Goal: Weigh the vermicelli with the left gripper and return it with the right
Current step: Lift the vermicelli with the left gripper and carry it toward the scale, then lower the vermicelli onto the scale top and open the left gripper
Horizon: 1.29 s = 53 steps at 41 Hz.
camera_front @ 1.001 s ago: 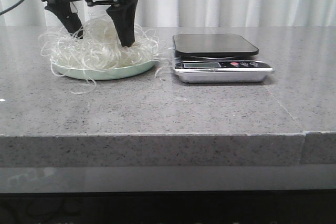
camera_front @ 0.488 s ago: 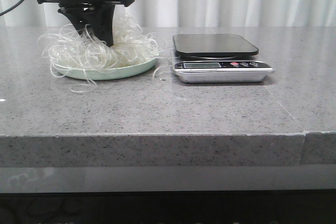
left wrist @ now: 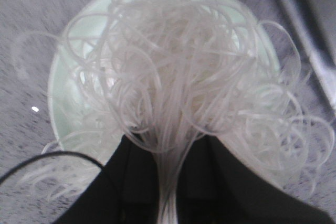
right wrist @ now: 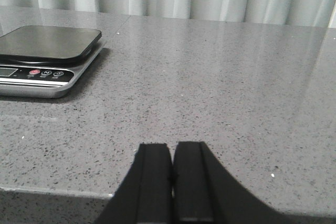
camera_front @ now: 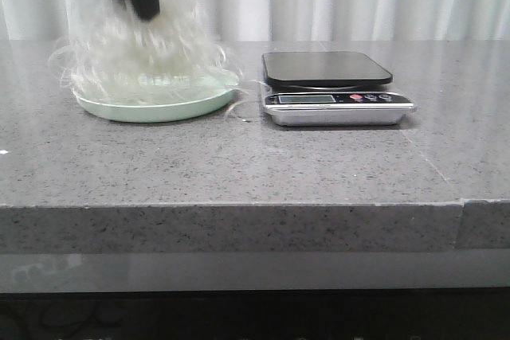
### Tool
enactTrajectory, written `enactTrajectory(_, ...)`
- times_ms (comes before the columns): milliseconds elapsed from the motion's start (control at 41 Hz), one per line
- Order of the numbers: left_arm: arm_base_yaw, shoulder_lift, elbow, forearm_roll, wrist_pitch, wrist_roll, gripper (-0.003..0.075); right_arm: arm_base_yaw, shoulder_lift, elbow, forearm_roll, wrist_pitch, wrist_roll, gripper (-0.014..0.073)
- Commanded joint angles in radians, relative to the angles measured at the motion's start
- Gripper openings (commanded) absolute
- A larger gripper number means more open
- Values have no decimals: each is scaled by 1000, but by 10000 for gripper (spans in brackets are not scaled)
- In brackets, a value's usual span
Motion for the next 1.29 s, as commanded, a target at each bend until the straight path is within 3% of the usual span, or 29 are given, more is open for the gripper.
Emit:
enactTrajectory(0,-8,-88,-120,-1,-35,0,136,-3,-17,-8,-7,-82,-6,151)
enactTrajectory(195,-8,-96,-297,-14,-27,0,136,-3,-17,-8,-7,-82,-6,151)
enactTrajectory(391,-23,-96,-438,-132,-97,0,138,-3,-17,-8,-7,-82,-6,151)
enactTrajectory(757,-159,-6,-451,-154,-204,-10,138,-3,-17,-8,-7,-82,-6,151)
enactTrajectory(1269,-192,204,-451,-162,-169,-35,138,-3,-17,-8,-6,-83,-6,151)
